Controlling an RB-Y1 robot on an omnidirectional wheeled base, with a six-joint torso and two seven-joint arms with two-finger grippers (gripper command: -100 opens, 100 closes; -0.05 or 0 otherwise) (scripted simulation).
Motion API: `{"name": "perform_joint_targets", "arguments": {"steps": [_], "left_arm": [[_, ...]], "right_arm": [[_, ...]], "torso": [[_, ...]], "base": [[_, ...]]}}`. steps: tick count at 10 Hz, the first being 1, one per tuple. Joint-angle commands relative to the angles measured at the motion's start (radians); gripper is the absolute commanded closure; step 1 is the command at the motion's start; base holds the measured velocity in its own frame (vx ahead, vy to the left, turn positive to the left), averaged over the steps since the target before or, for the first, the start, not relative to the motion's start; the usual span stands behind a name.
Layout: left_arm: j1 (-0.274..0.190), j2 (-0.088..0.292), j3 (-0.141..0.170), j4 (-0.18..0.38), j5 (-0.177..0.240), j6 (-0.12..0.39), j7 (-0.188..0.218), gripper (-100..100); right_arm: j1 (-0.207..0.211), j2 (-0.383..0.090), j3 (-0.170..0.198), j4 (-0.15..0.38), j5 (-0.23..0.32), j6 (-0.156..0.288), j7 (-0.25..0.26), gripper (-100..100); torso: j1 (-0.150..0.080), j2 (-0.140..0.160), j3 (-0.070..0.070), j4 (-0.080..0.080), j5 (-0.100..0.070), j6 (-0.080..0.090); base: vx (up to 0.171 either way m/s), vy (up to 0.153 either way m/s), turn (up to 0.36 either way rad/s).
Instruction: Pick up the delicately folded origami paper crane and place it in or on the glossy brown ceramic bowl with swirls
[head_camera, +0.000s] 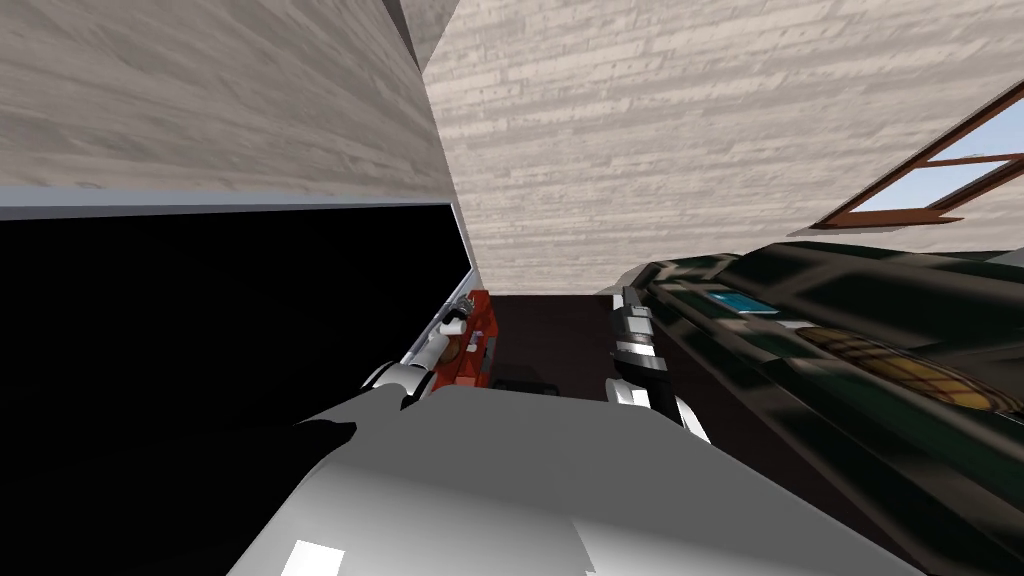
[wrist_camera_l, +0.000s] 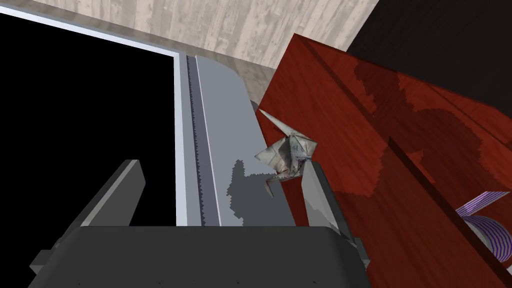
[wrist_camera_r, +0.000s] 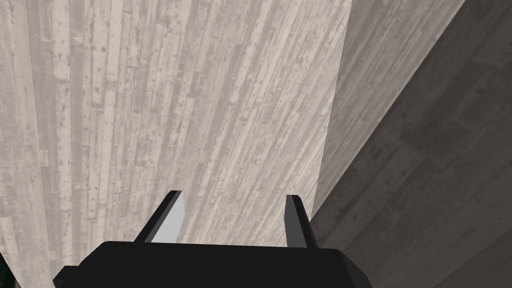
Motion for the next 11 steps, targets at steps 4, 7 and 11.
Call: {"name": "perform_joint_targets", "arguments": {"steps": [4, 7, 11], "left_arm": [[-0.050, 0.033, -0.023, 0.140, 0.001, 0.031, 0.043, -100], [-0.064, 0.041, -0.031, 0.192, 0.002, 0.038, 0.055, -100], [-0.084, 0.053, -0.045, 0.277, 0.004, 0.051, 0.077, -100]], "right_arm": [[0.000, 0.000, 0.000, 0.000, 0.000, 0.000, 0.000, 0], [0.000, 0.000, 0.000, 0.000, 0.000, 0.000, 0.000, 0], [0.000, 0.000, 0.000, 0.000, 0.000, 0.000, 0.000, 0]], "torso": [[0.001, -0.001, -0.001, 0.000, 0.000, 0.000], [-0.002, 0.001, 0.000, 0.000, 0.000, 0.000], [-0.001, -0.001, 0.000, 0.000, 0.000, 0.000]], "base": [[0.041, 0.064, -0.084], [0.020, 0.031, -0.039], [0.033, 0.033, -0.063]]}}
